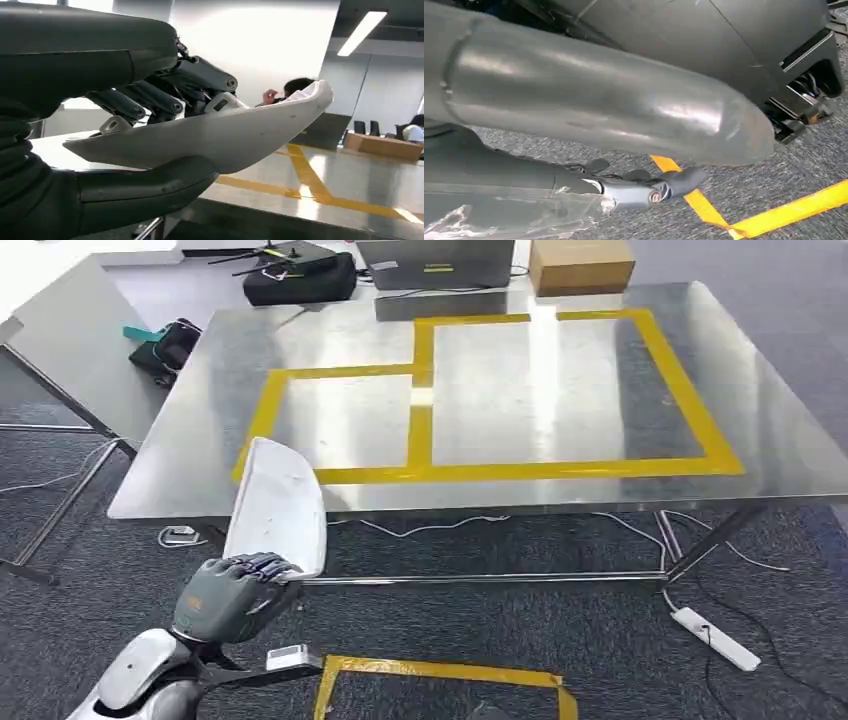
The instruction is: Take the parts from the cabinet and place them on the table.
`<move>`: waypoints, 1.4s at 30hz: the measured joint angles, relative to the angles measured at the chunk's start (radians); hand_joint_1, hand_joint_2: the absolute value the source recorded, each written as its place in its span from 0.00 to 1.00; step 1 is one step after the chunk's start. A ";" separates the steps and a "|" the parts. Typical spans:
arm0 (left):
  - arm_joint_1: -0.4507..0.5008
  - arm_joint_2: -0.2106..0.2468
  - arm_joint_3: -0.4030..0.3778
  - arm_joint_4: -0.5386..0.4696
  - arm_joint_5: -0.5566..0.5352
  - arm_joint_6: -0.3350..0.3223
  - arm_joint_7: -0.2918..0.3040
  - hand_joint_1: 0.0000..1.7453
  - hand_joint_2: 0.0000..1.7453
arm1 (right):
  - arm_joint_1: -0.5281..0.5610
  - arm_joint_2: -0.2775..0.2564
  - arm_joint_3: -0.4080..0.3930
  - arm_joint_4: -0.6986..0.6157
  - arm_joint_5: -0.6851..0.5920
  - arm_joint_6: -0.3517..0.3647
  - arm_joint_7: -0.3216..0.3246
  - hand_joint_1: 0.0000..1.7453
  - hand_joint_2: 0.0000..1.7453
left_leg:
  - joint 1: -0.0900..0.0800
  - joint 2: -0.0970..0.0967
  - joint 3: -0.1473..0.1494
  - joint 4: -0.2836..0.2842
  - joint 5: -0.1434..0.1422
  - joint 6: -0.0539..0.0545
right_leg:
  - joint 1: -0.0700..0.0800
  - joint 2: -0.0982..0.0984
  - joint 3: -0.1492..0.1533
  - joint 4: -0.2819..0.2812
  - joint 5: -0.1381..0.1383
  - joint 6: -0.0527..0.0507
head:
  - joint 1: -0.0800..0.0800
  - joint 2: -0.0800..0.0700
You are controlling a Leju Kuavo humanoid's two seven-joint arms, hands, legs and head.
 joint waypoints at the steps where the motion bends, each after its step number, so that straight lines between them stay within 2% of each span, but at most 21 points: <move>1: -0.008 -0.002 -0.001 0.000 -0.001 -0.001 0.000 0.93 1.00 | 0.001 0.000 0.000 0.000 0.002 -0.001 0.000 0.00 0.00 | 0.000 0.015 -0.030 0.057 -0.014 0.009 | 0.003 -0.003 0.011 0.000 -0.007 -0.010 | -0.007 0.000; 4: -0.022 -0.003 -0.003 0.000 -0.006 -0.016 0.000 0.93 1.00 | 0.001 0.000 0.004 0.000 0.004 0.003 0.000 0.00 0.00 | -0.019 0.022 -0.215 0.317 -0.063 0.029 | 0.012 -0.007 0.045 -0.020 -0.021 -0.020 | -0.008 0.000; 6: -0.027 -0.005 -0.005 0.001 -0.010 -0.027 0.000 0.93 1.00 | 0.002 0.000 0.006 0.000 0.006 0.007 0.000 0.00 0.00 | -0.037 0.022 -0.289 0.350 -0.014 0.046 | 0.017 -0.005 0.072 -0.030 -0.036 -0.025 | -0.008 0.000; 10: -0.061 -0.007 -0.008 0.003 -0.006 -0.043 0.005 0.93 1.00 | 0.008 0.014 0.008 0.001 0.005 0.009 0.000 0.00 0.00 | -0.077 0.023 -0.242 0.068 0.230 0.099 | 0.015 -0.001 0.118 -0.054 -0.067 -0.019 | -0.009 0.000; 11: -0.067 -0.008 -0.009 0.004 -0.004 -0.046 0.007 0.93 1.00 | 0.007 0.018 0.008 0.002 0.005 0.010 0.000 0.00 0.00 | -0.089 0.021 -0.232 0.018 0.237 0.111 | 0.026 0.005 0.143 -0.058 -0.076 -0.010 | -0.017 0.000; 13: -0.071 -0.012 -0.010 0.008 -0.002 -0.051 0.013 0.93 1.00 | 0.009 0.021 0.009 0.002 0.004 0.011 0.001 0.00 0.00 | -0.075 0.014 -0.211 -0.003 0.225 0.100 | 0.035 0.007 0.181 -0.075 -0.079 -0.006 | -0.012 0.000; 16: -0.081 -0.019 -0.011 0.010 0.005 -0.051 0.014 0.93 1.00 | -0.001 0.018 0.013 0.001 0.003 0.008 0.001 0.00 0.00 | -0.071 0.012 -0.174 -0.006 0.207 0.105 | 0.039 -0.011 0.164 -0.029 -0.081 0.001 | 0.000 0.000; 18: -0.084 -0.022 -0.011 0.013 0.013 -0.054 0.016 0.93 1.00 | -0.008 0.018 0.015 0.001 0.001 0.008 0.001 0.00 0.00 | -0.074 0.013 -0.156 -0.006 0.189 0.116 | 0.050 -0.019 0.068 0.121 -0.111 -0.005 | 0.003 0.000; 20: -0.084 -0.026 -0.012 0.018 0.018 -0.055 0.016 0.93 1.00 | -0.004 0.016 0.015 0.001 0.000 0.008 0.002 0.00 0.00 | -0.077 0.012 -0.135 -0.006 0.168 0.124 | 0.063 -0.020 -0.021 0.221 -0.184 -0.004 | 0.005 0.000; 21: -0.083 -0.027 -0.013 0.021 0.022 -0.058 0.017 0.93 1.00 | -0.001 0.014 0.015 0.001 -0.001 0.008 0.003 0.00 0.00 | -0.079 0.010 -0.119 -0.006 0.156 0.127 | 0.068 -0.020 -0.047 0.224 -0.199 -0.006 | 0.008 0.000; 22: -0.083 -0.027 -0.013 0.024 0.024 -0.060 0.018 0.93 1.00 | 0.002 0.014 0.015 0.001 -0.002 0.008 0.003 0.00 0.00 | -0.081 0.006 -0.100 -0.006 0.143 0.128 | 0.071 -0.020 -0.053 0.191 -0.181 -0.010 | 0.007 0.000; 23: -0.084 -0.027 -0.013 0.026 0.026 -0.060 0.018 0.93 1.00 | 0.002 0.015 0.015 0.001 -0.002 0.008 0.003 0.00 0.00 | -0.082 0.006 -0.081 -0.006 0.131 0.129 | 0.074 -0.020 -0.046 0.133 -0.137 -0.016 | 0.009 0.000; 25: -0.086 -0.030 -0.015 0.029 0.027 -0.062 0.018 0.93 1.00 | 0.002 0.015 0.015 0.001 -0.002 0.008 0.002 0.00 0.00 | -0.084 0.007 -0.049 -0.006 0.105 0.128 | 0.082 -0.020 -0.019 -0.021 0.038 -0.032 | 0.009 0.000; 26: -0.089 -0.033 -0.019 0.035 0.029 -0.063 0.017 0.93 1.00 | 0.004 0.014 0.015 0.002 -0.002 0.008 0.002 0.00 0.00 | -0.088 0.005 -0.039 0.005 0.093 0.126 | 0.086 -0.018 -0.024 -0.059 0.083 -0.041 | 0.007 0.000; 29: -0.090 -0.035 -0.024 0.037 0.030 -0.063 0.015 0.93 1.00 | -0.001 0.014 0.015 0.001 -0.001 0.008 0.002 0.00 0.00 | -0.085 0.003 -0.032 0.005 0.086 0.110 | 0.092 -0.019 -0.002 -0.065 0.075 -0.065 | 0.008 0.000; 31: -0.093 -0.035 -0.025 0.038 0.038 -0.063 0.010 0.93 1.00 | -0.003 0.015 0.016 0.001 0.000 0.008 0.001 0.00 0.00 | -0.087 0.006 -0.034 0.019 0.066 0.099 | 0.080 -0.019 0.016 -0.076 0.075 -0.071 | 0.008 0.000; 35: -0.101 -0.035 -0.030 0.049 0.044 -0.072 -0.003 0.93 1.00 | -0.006 0.015 0.019 0.001 0.003 0.010 0.000 0.00 0.00 | -0.058 0.009 -0.189 0.265 -0.041 0.063 | 0.072 -0.020 0.026 -0.078 0.061 -0.074 | 0.002 0.000; 37: -0.107 -0.037 -0.039 0.064 0.037 -0.081 -0.004 0.93 1.00 | -0.005 0.015 0.023 0.001 0.008 0.012 0.002 0.00 0.00 | -0.043 0.011 -0.216 0.264 0.000 0.050 | 0.064 -0.018 0.036 -0.077 0.050 -0.063 | 0.001 0.000; 40: -0.139 -0.046 -0.062 0.090 0.011 -0.090 0.001 0.93 1.00 | -0.008 0.015 0.031 0.001 0.013 0.025 0.002 0.00 0.00 | -0.023 0.013 -0.142 0.053 0.165 0.025 | 0.048 -0.018 0.057 -0.074 0.035 -0.043 | 0.001 0.000; 41: -0.158 -0.053 -0.075 0.105 0.003 -0.093 0.007 0.93 1.00 | -0.011 0.014 0.034 0.001 0.016 0.029 0.002 0.00 0.00 | -0.021 0.013 -0.133 0.010 0.163 0.016 | 0.051 -0.019 0.060 -0.069 0.032 -0.035 | -0.002 0.000; 42: -0.181 -0.061 -0.089 0.122 -0.012 -0.103 0.019 0.93 1.00 | -0.015 0.014 0.038 0.000 0.017 0.032 0.004 0.00 0.00 | -0.026 0.014 -0.136 0.008 0.131 0.039 | 0.051 -0.021 0.053 -0.069 0.032 -0.027 | -0.003 0.000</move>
